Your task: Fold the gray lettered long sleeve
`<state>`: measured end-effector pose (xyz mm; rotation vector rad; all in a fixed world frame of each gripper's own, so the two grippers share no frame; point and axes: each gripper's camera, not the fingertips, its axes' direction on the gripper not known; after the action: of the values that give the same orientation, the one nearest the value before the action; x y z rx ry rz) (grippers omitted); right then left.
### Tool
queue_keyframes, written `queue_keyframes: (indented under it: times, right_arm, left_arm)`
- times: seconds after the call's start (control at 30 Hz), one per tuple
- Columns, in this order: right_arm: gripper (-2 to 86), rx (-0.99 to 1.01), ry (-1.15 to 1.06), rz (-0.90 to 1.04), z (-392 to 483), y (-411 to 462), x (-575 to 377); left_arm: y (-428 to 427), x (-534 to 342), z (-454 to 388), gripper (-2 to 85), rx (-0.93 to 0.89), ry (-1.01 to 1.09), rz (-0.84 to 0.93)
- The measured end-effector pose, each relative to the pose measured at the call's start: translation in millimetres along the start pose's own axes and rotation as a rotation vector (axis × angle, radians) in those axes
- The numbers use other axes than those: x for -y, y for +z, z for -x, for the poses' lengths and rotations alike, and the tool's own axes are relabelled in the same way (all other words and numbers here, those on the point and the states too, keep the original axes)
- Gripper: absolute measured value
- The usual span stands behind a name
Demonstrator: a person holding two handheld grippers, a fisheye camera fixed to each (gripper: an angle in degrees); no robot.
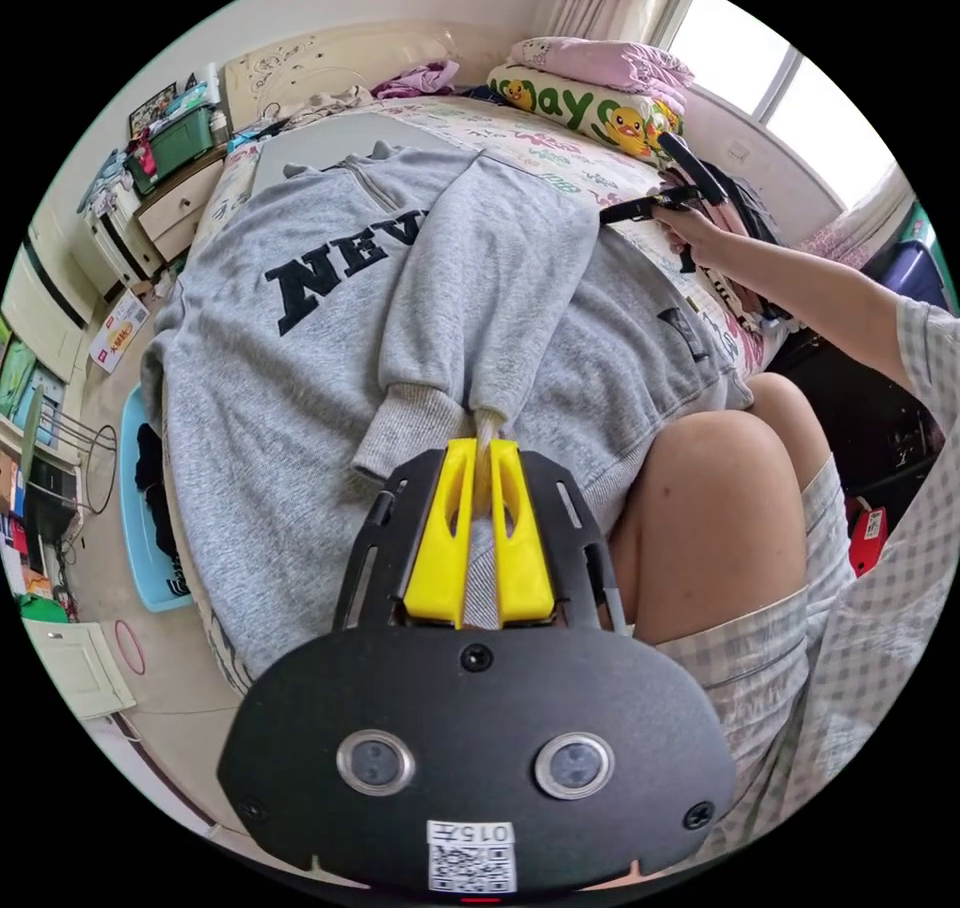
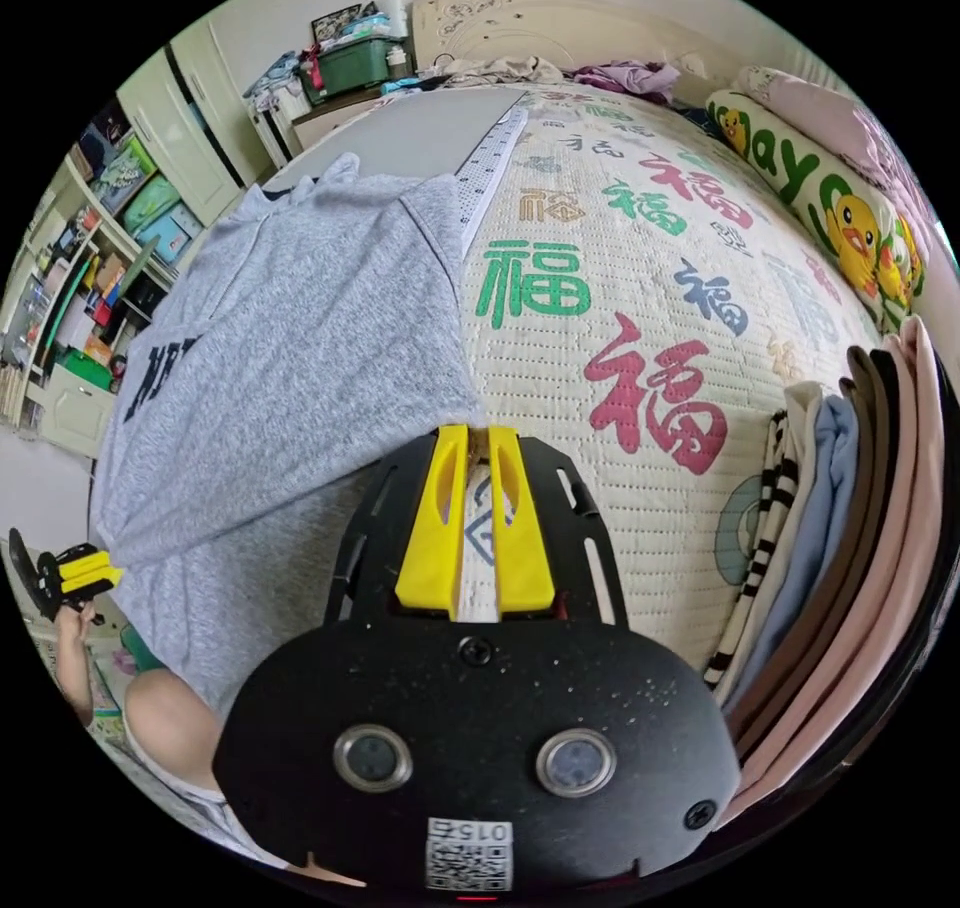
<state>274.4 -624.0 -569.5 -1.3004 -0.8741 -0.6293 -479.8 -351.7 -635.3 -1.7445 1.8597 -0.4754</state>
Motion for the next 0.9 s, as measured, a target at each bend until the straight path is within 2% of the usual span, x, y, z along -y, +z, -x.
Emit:
queue_keyframes:
  times: [0.1,0.23,0.3,0.43,0.5,0.6,0.67,0.9]
  right_arm:
    - [3.5,-0.023,0.015,-0.023,-7,-5,-5]
    - [4.2,-0.169,-0.091,-0.09,18,-24,-13]
    - [3.7,-0.138,-0.129,-0.14,39,-34,-15]
    - [4.0,0.255,-0.285,-0.218,121,-43,-18]
    - [5.1,0.409,-0.385,-0.227,165,-38,-17]
    - [7.3,0.534,-0.55,-0.152,230,-13,-6]
    - [8.7,0.571,-0.726,-0.038,269,6,2]
    - [3.2,0.381,-0.874,0.156,318,44,24]
  left_arm:
    - [-7,-1,9,4.4,-0.078,-0.057,-0.041]
    - [-29,-9,23,5.3,-0.118,-0.127,-0.163]
    - [-40,-8,37,5.4,-0.113,-0.192,-0.227]
    - [-32,12,65,8.5,-0.109,-0.295,-0.2]
    - [-18,25,85,10.1,-0.186,-0.389,-0.213]
    - [9,40,103,9.2,-0.306,-0.459,-0.146]
    - [22,48,105,8.1,-0.289,-0.453,-0.076]
    - [19,64,94,1.8,-0.241,-0.369,-0.048]
